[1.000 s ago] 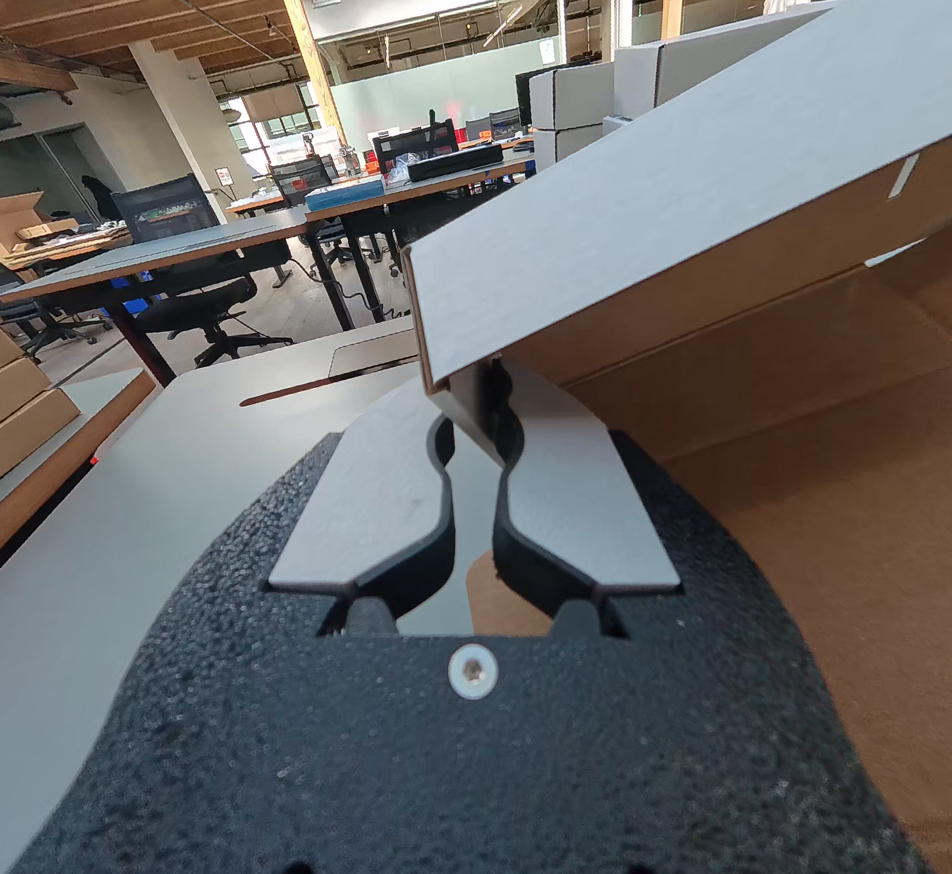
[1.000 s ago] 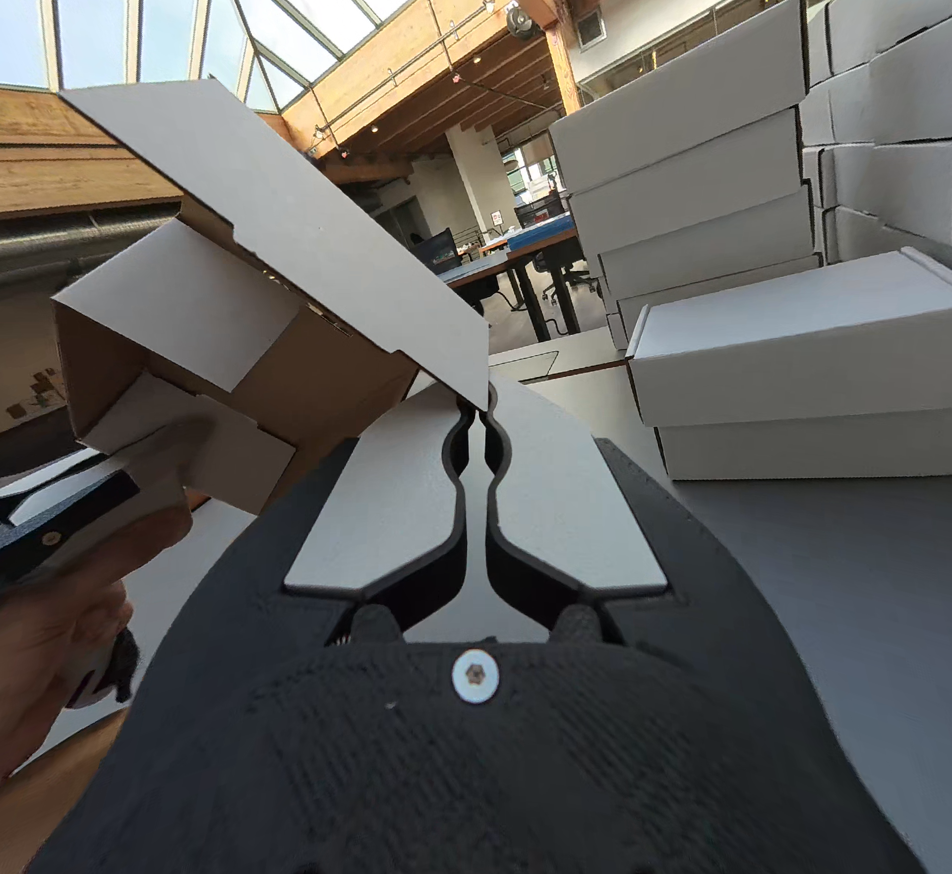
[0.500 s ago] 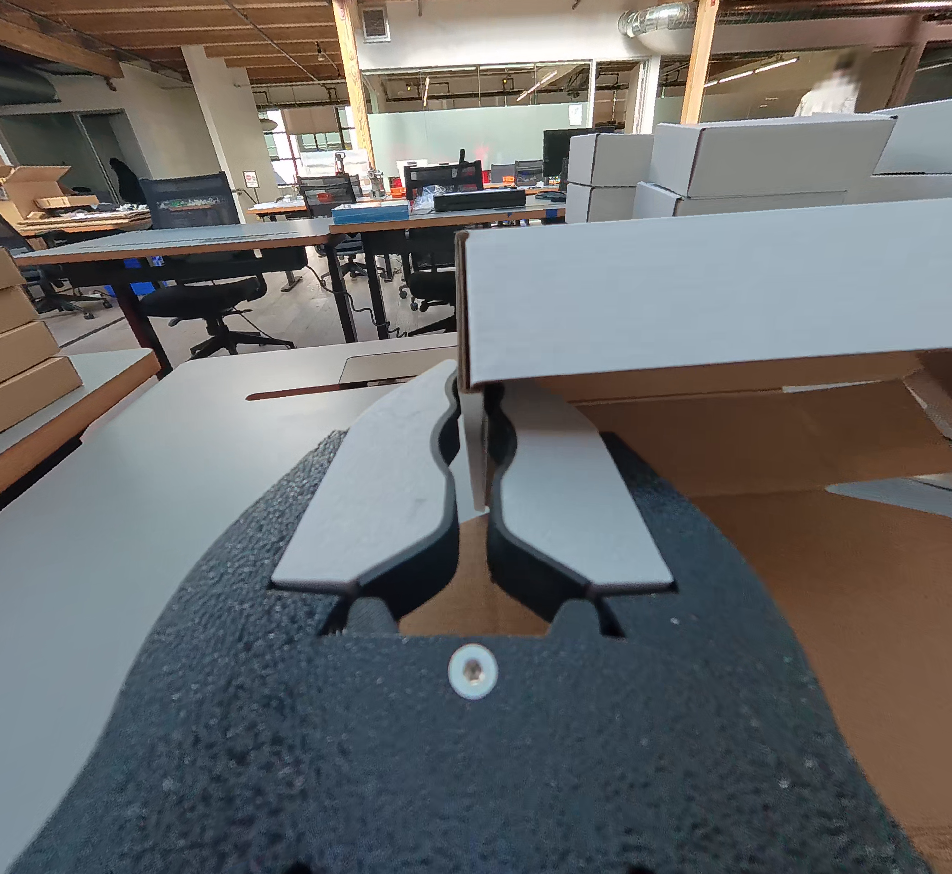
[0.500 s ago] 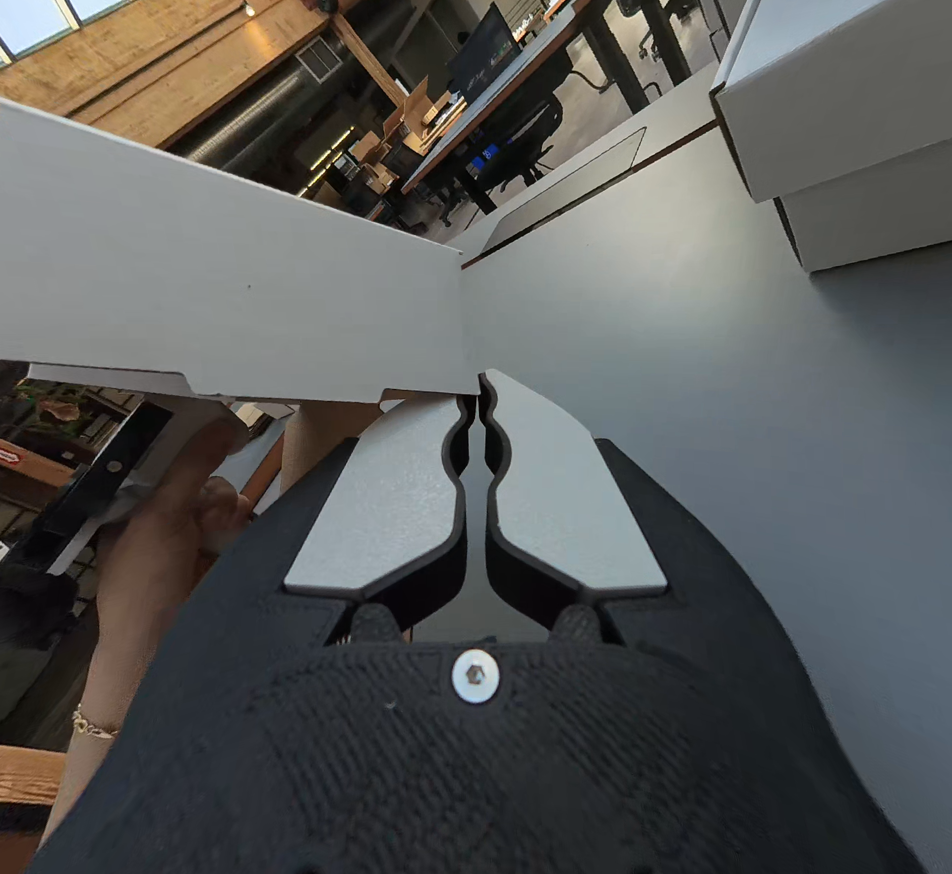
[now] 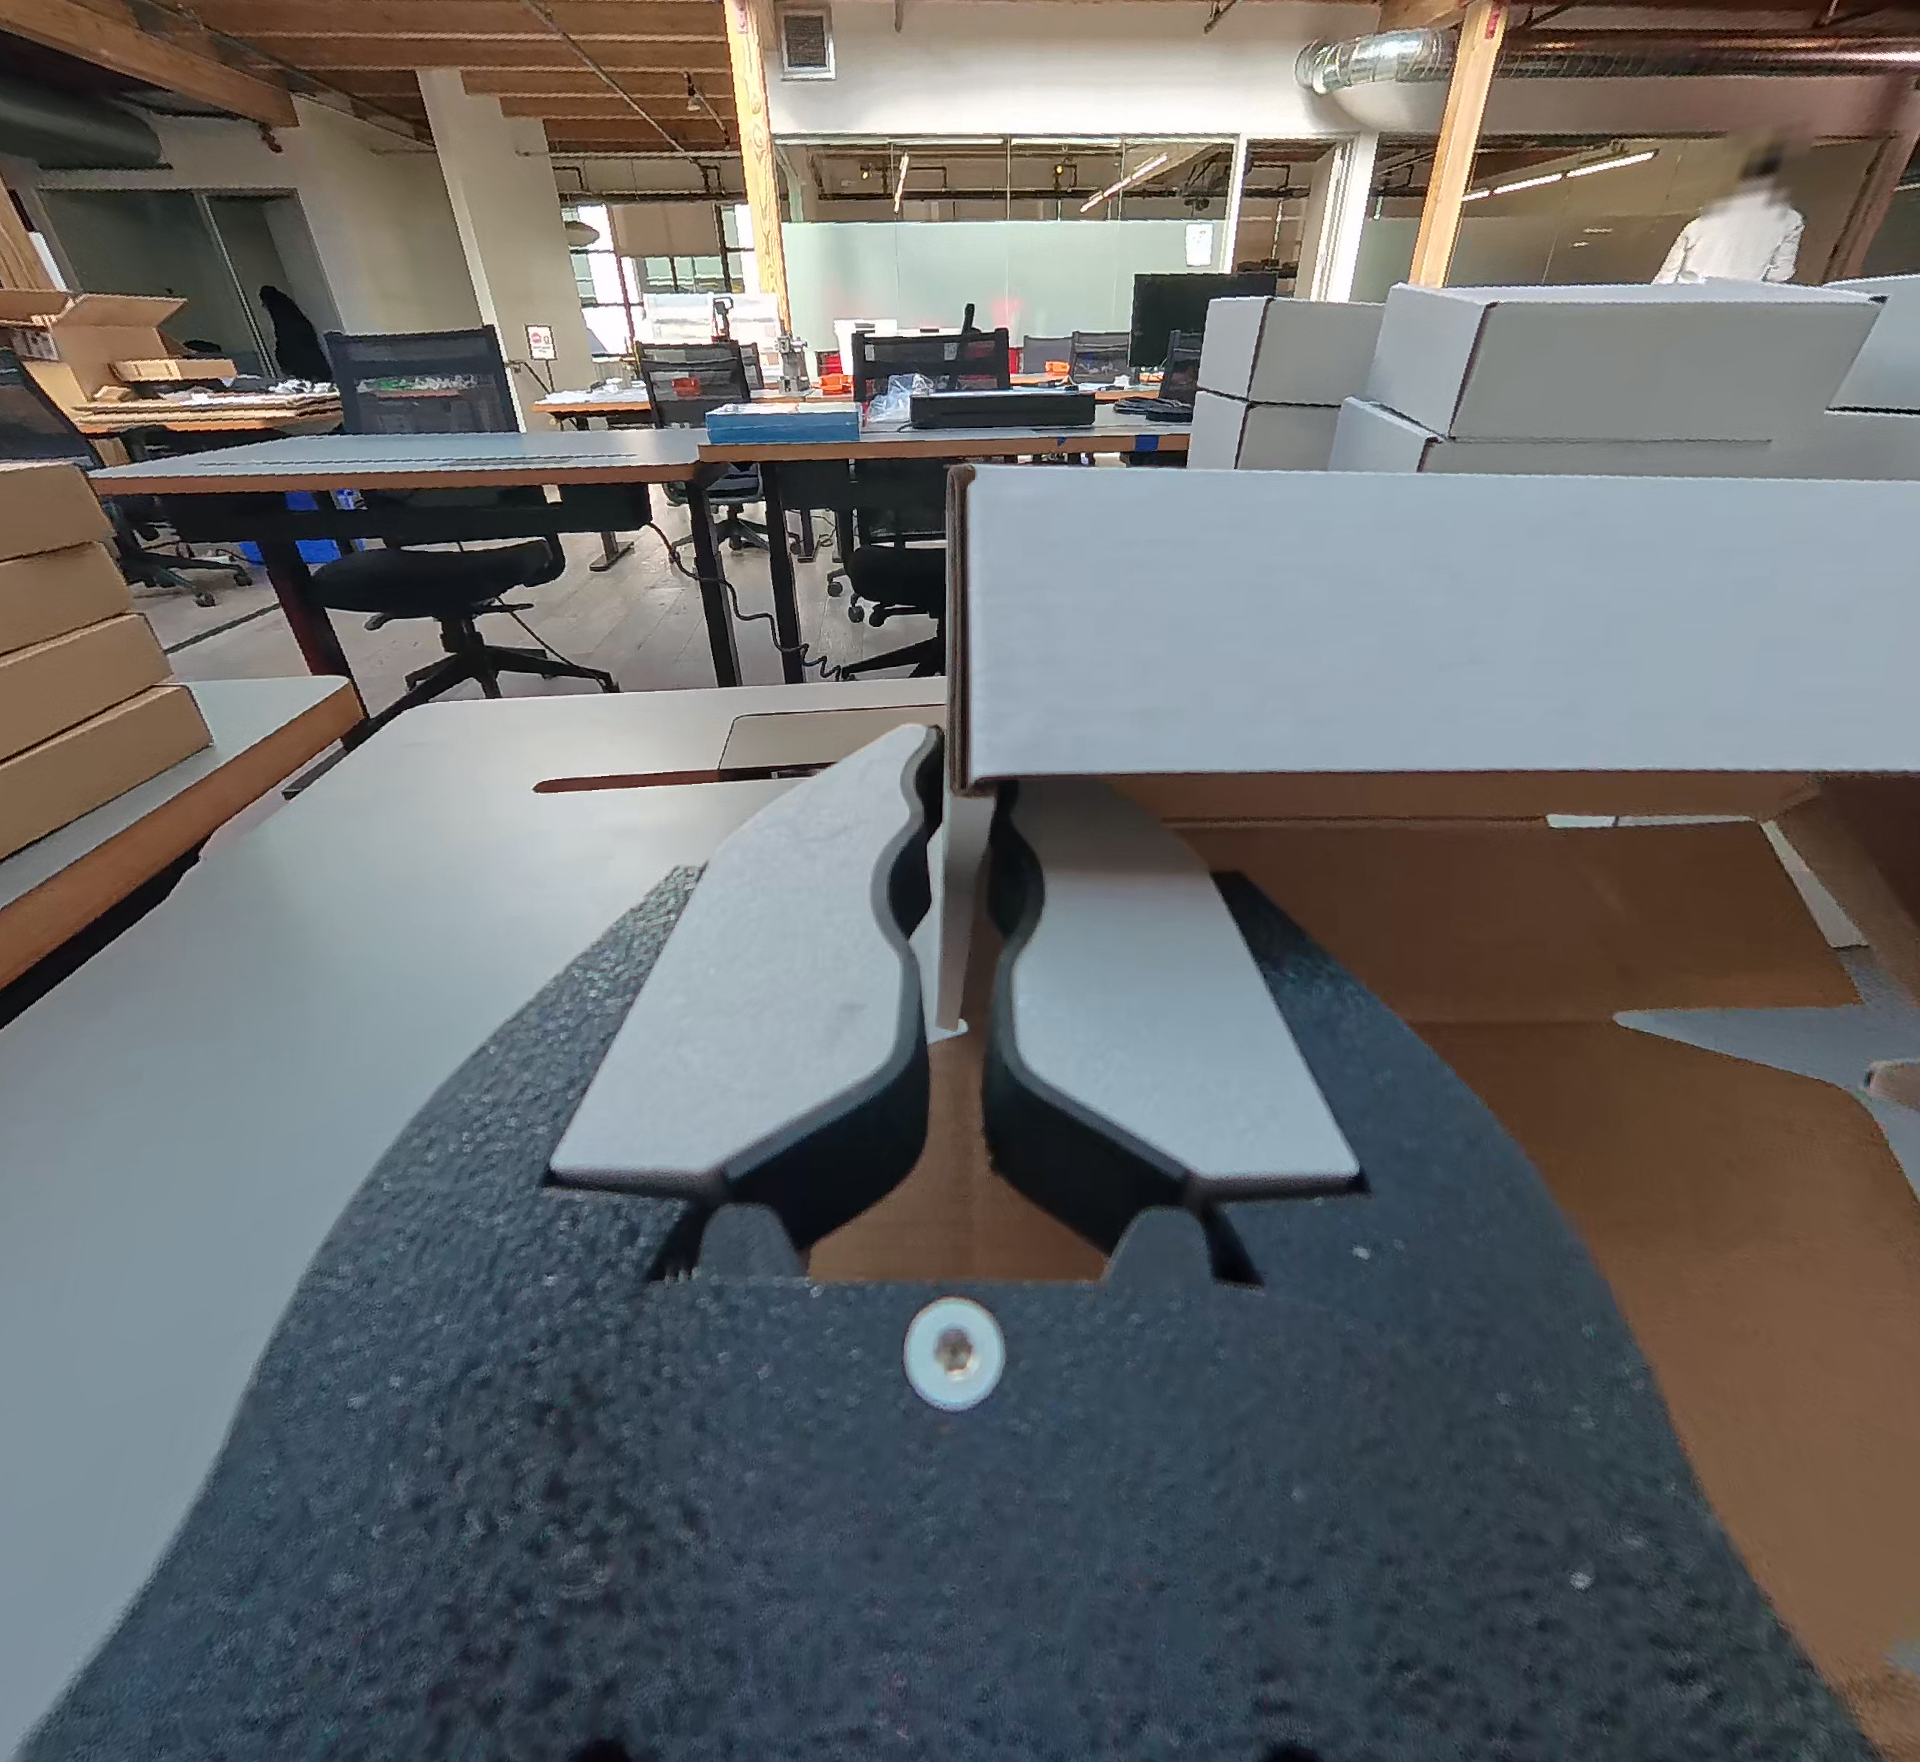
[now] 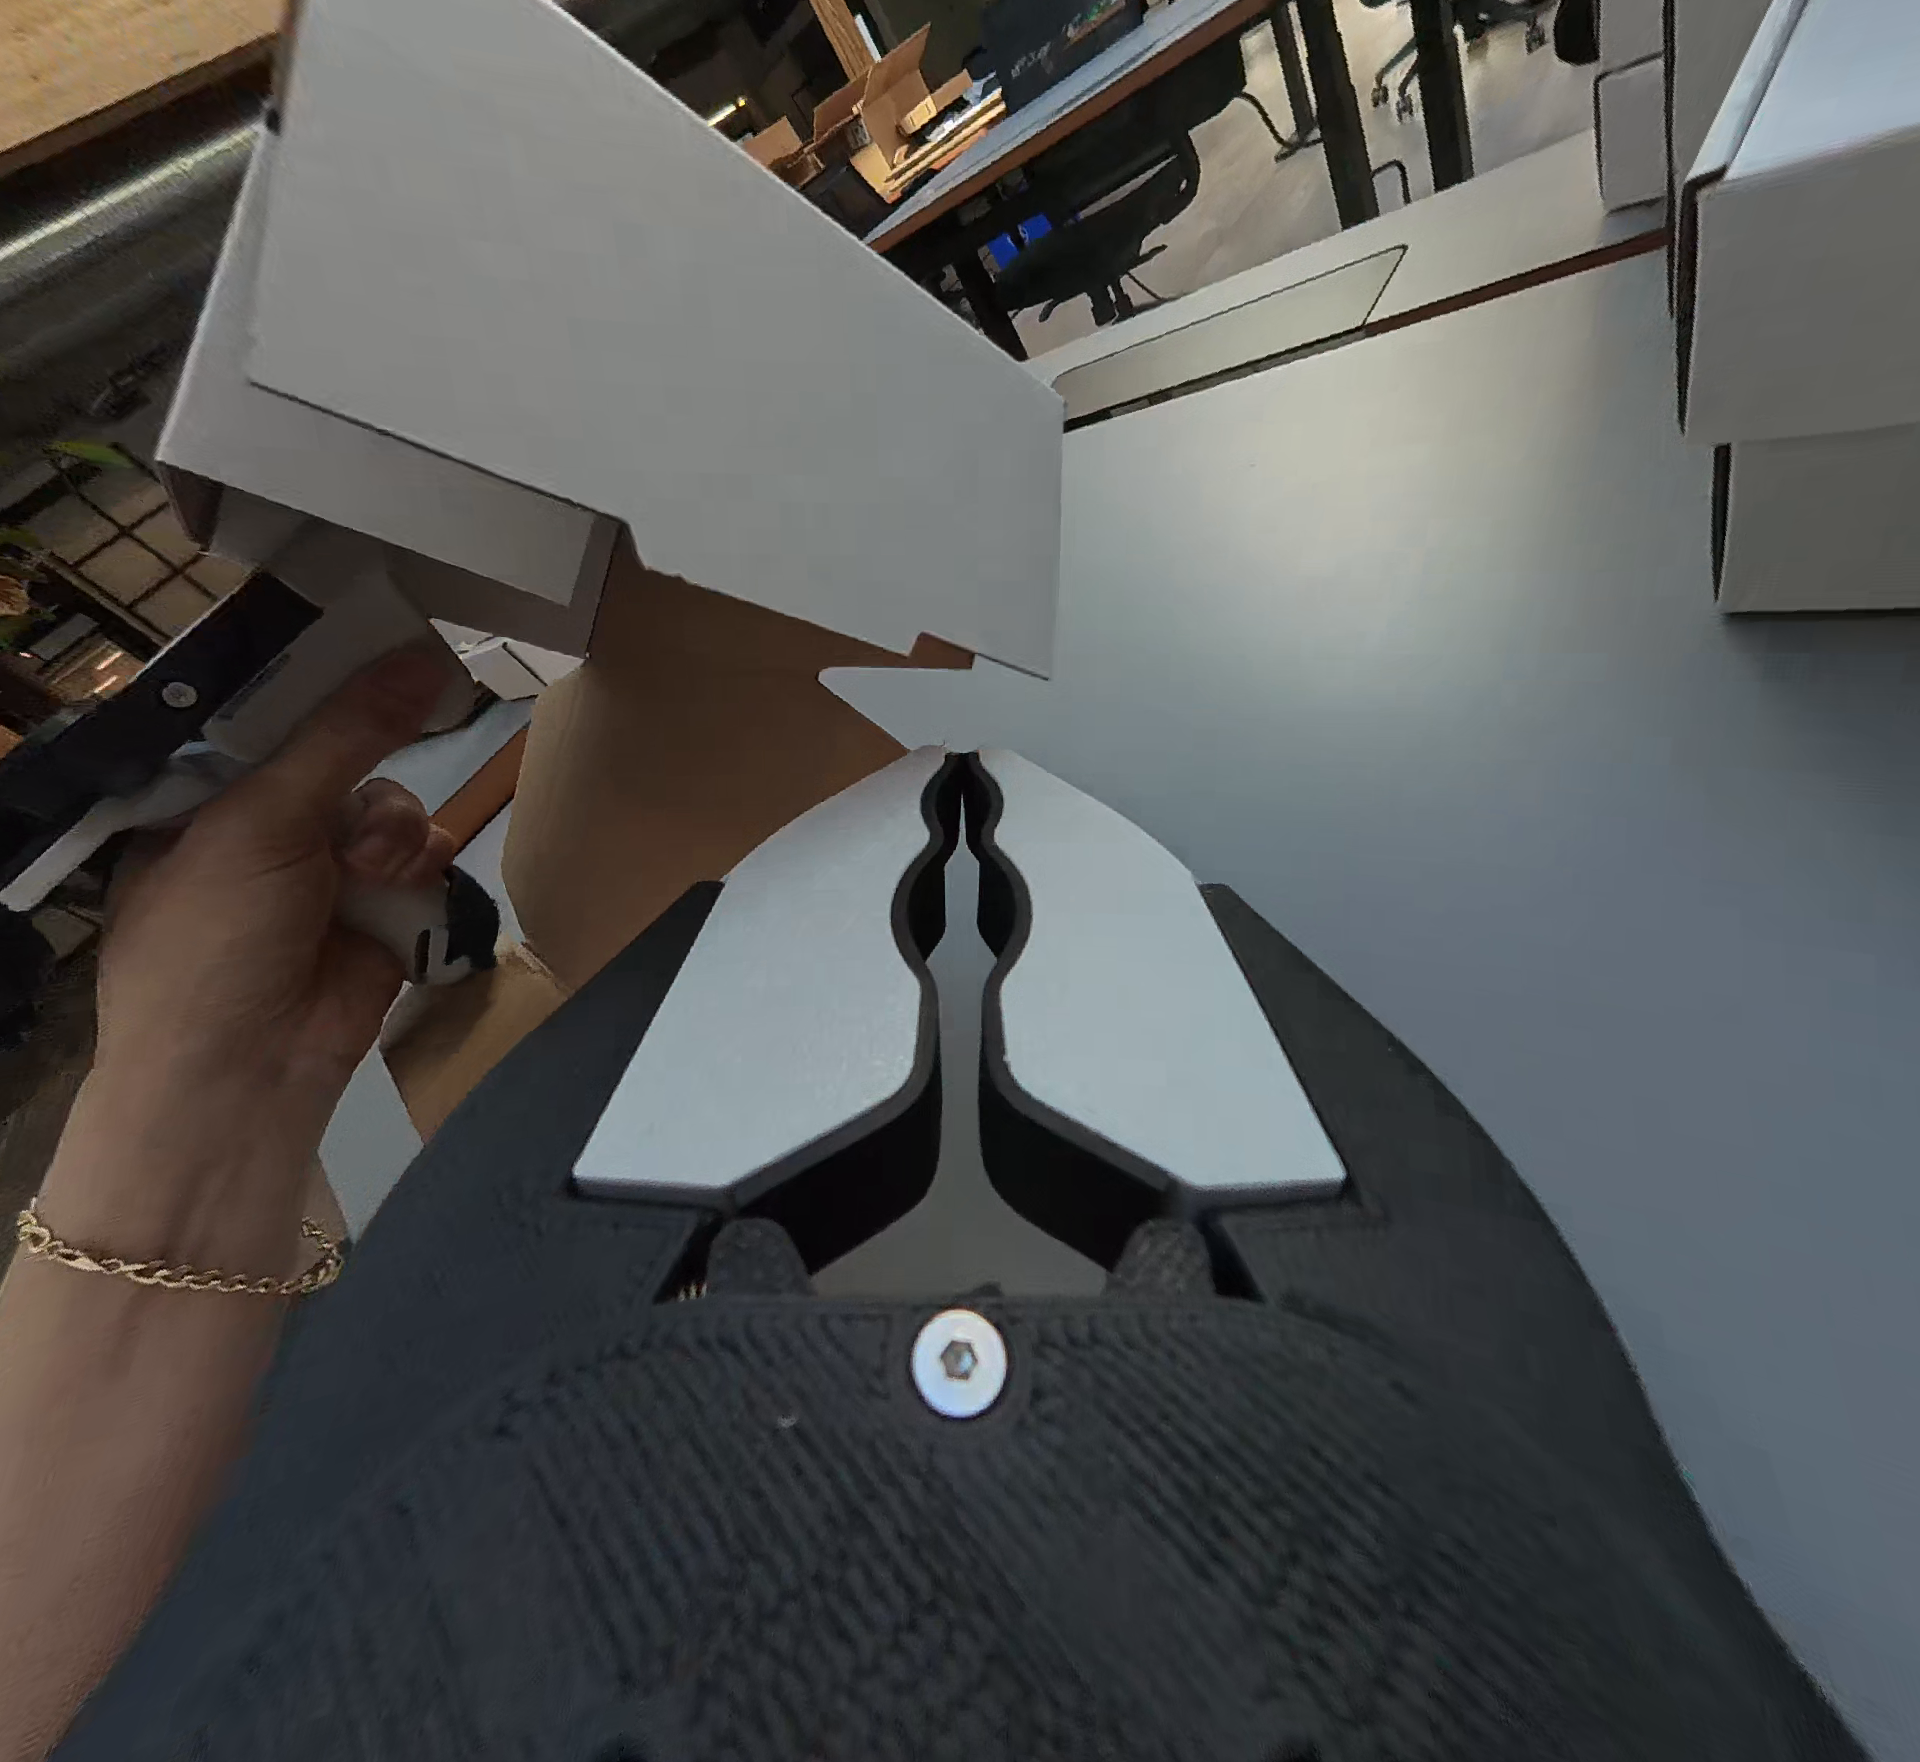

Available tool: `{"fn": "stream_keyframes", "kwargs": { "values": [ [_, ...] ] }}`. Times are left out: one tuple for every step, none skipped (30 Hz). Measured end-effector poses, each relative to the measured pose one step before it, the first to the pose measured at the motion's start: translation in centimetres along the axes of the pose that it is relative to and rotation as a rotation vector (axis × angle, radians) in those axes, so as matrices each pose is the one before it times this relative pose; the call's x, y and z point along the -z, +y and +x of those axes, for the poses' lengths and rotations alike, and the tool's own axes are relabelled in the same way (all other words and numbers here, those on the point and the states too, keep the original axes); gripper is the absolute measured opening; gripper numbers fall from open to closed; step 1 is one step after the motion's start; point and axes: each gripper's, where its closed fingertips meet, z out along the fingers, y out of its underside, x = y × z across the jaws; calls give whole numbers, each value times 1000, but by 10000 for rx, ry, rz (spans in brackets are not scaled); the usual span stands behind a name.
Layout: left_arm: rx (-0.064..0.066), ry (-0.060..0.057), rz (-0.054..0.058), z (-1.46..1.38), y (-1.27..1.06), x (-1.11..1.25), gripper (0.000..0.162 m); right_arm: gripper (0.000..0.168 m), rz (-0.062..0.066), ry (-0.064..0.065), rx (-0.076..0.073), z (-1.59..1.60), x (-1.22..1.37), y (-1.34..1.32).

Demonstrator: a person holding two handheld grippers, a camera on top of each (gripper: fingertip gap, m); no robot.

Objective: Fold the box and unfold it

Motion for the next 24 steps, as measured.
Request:
{"fn": "stream_keyframes", "kwargs": {
  "values": [
    [-64, -26, -27, -80, 25, 19, 5, 0, 315, -1, 301, -295, 236, -757],
    [-58, -23, -11, -60, 2, 26, 5, 0, 301, -35, 255, -325, 235, -717],
    [20, 17, 17, -21, -34, 31, 5, 0, 227, -11, 195, -245, 200, -612],
    [96, 66, -23, 44, 13, 15, 5, 0, 260, -51, 174, -276, 181, -607],
    [78, 79, -26, 75, -4, -6, 5, 0, 162, 115, 128, 52, 150, -429],
    [40, 58, -14, 50, -30, -18, 5, 0, 55, 285, 123, 417, 107, -242],
    [-15, 87, -23, 99, -18, -26, 6, 0, 16, 304, 113, 616, 61, -171],
    [-60, 151, -86, 148, 69, -70, 6, 0, 79, 287, 24, 718, 99, -250],
    [-63, 178, -143, 151, 155, -84, 6, 0, 171, 260, -52, 765, 188, -430],
    [1, 227, -174, 150, 226, -103, 6, 0, 310, 195, -23, 701, 276, -688],
    [164, 284, -115, 204, 153, -88, 5, 0, 237, 188, 52, 686, 229, -613],
    [285, 236, -137, 158, 203, -92, 5, 0, -70, 155, 203, 597, 54, -160],
    [265, 114, -123, 51, 167, -103, 6, 0, -349, 3, 342, 278, -150, 392],
    [204, 190, -103, 201, 145, -126, 5, 0, -361, -38, 256, 75, -227, 553],
    [244, 228, -167, 327, 190, -167, 5, 0, -87, -101, 146, -204, -187, 356],
    [105, -1, -144, 109, 186, -145, 6, 0, 95, -184, 55, -490, -139, 184],
    [-188, -283, 2, -175, 42, -76, 6, 0, 43, -194, 31, -598, -135, 252],
    [-268, -376, 38, -289, -15, -8, 6, 0, -201, -56, 91, -400, -179, 554],
    [-119, -229, 41, -149, -40, 19, 5, 0, -416, -1, 145, -237, -256, 818],
    [27, -49, -24, -8, 1, -7, 5, 0, -494, -64, 58, -225, -275, 920],
    [7, -73, -59, -111, 21, -31, 6, 0, -405, -172, -101, -313, -257, 783],
    [-77, -124, -1, -197, -40, -8, 6, 0, -265, -244, -189, -391, -213, 536],
    [-96, -105, 16, -187, -68, 31, 6, 0, -89, -315, -123, -543, -127, 235],
    [-46, -80, 5, -173, -56, 26, 6, 0, -63, -252, -23, -543, -37, 99]
  ]
}}
